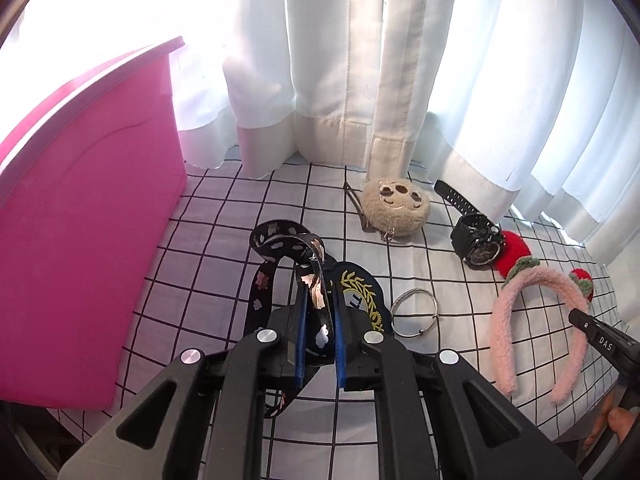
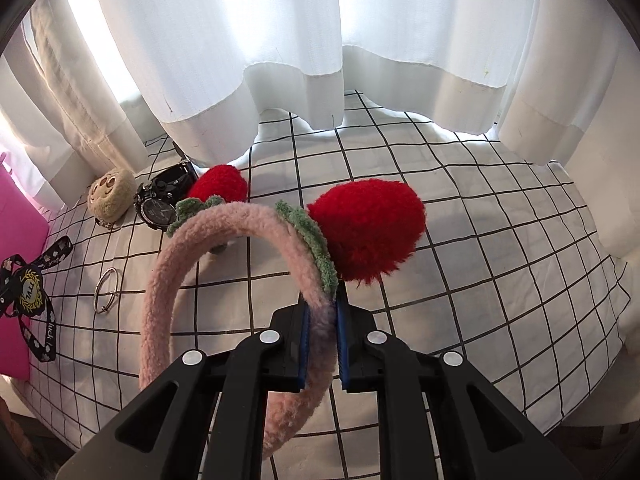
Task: Organize jewelry
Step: 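Grasp the pink headband with the right gripper while the left gripper grasps the lanyard, then carry the headband and lanyard over the pink tub and release both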
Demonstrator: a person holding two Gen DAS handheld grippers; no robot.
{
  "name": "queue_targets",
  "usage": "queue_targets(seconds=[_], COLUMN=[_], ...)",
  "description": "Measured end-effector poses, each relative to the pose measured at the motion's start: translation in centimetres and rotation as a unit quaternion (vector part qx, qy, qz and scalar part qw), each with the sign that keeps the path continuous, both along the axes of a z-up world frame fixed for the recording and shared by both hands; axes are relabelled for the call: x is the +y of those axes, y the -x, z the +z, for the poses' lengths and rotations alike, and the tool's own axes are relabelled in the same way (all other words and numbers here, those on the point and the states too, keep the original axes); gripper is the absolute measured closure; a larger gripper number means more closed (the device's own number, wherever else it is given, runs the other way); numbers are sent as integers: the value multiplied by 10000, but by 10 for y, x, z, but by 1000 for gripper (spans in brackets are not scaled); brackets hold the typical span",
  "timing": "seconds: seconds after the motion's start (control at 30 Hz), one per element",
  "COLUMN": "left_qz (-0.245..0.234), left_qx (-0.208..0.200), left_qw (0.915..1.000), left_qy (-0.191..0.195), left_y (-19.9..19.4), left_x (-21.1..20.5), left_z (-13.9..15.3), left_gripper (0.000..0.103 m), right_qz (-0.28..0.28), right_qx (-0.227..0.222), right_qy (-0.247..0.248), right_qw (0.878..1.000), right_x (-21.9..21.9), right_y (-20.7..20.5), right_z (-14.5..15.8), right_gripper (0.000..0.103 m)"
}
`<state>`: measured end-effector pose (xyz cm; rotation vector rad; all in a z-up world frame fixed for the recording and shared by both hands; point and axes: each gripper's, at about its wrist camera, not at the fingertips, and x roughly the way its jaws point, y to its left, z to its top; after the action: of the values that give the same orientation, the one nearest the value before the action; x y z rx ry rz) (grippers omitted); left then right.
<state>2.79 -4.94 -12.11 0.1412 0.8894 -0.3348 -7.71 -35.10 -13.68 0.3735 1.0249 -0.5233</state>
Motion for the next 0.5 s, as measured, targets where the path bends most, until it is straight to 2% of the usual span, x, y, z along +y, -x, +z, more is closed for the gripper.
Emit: queue_targets(seconds=[0.5], left_qz=[1], left_qx=[-387], left_qw=[9987], left_qy=[335], left_y=[3], left_x=[7], left_z=[62], left_gripper=[92], right_qz=[140], right_qx=[-679], right_qy=[192], right_qw=[9974], right_x=[16], right_y=[2], right_z=[69], right_gripper=[92])
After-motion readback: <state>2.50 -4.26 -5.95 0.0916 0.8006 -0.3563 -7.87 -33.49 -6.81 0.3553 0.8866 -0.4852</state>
